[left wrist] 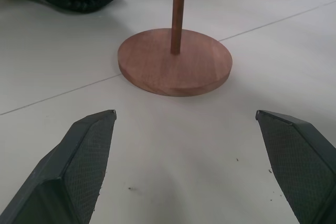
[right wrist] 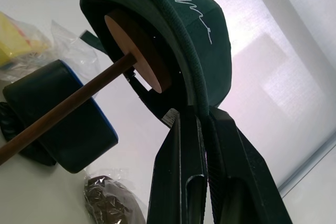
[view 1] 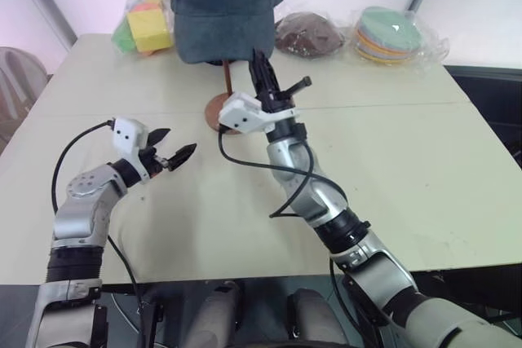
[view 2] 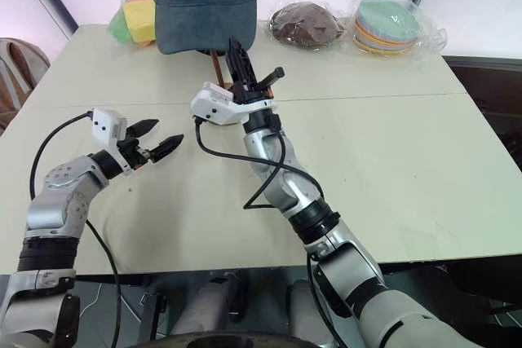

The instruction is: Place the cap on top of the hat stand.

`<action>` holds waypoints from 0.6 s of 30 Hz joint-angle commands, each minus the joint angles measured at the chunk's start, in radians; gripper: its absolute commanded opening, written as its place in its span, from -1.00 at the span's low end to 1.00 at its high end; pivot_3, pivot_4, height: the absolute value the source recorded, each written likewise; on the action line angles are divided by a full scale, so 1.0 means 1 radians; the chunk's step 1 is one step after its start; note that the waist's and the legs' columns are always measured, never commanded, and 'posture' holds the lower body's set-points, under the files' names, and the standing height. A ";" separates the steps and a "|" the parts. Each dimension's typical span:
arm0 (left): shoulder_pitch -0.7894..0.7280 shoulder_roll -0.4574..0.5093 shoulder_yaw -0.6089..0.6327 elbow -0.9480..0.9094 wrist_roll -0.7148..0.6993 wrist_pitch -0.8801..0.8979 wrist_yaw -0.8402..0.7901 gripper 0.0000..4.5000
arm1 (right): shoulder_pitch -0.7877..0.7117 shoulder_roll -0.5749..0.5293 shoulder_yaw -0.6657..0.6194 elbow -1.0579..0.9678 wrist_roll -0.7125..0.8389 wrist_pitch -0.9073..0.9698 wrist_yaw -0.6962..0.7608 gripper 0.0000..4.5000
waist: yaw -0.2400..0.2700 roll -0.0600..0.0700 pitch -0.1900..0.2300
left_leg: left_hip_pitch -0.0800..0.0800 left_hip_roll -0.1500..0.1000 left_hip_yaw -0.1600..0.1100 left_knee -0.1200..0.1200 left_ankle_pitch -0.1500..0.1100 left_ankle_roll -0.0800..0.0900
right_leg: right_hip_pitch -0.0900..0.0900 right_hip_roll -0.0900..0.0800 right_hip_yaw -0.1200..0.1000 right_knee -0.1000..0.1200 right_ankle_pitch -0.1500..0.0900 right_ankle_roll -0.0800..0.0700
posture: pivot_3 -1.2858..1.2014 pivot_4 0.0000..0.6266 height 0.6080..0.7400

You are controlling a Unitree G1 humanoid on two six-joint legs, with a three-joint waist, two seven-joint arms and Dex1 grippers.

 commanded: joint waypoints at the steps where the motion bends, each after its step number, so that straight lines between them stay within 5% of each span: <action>1: 0.006 0.016 0.029 -0.037 -0.005 -0.008 0.005 1.00 | -0.009 0.012 0.009 -0.025 -0.020 -0.002 -0.024 -0.99 | -0.001 0.000 0.000 | 0.000 0.000 0.000 0.000 0.000 0.000 | 0.000 0.000 0.000 0.000 0.000 0.000 | 0.03 -0.52 1.00; 18: 0.022 0.026 0.033 -0.043 -0.007 -0.004 0.006 1.00 | 0.040 -0.004 0.024 -0.043 -0.001 -0.035 -0.009 -0.99 | -0.001 0.000 0.000 | 0.000 0.000 0.000 0.000 0.000 0.000 | 0.000 0.000 0.000 0.000 0.000 0.000 | 0.03 -0.52 1.00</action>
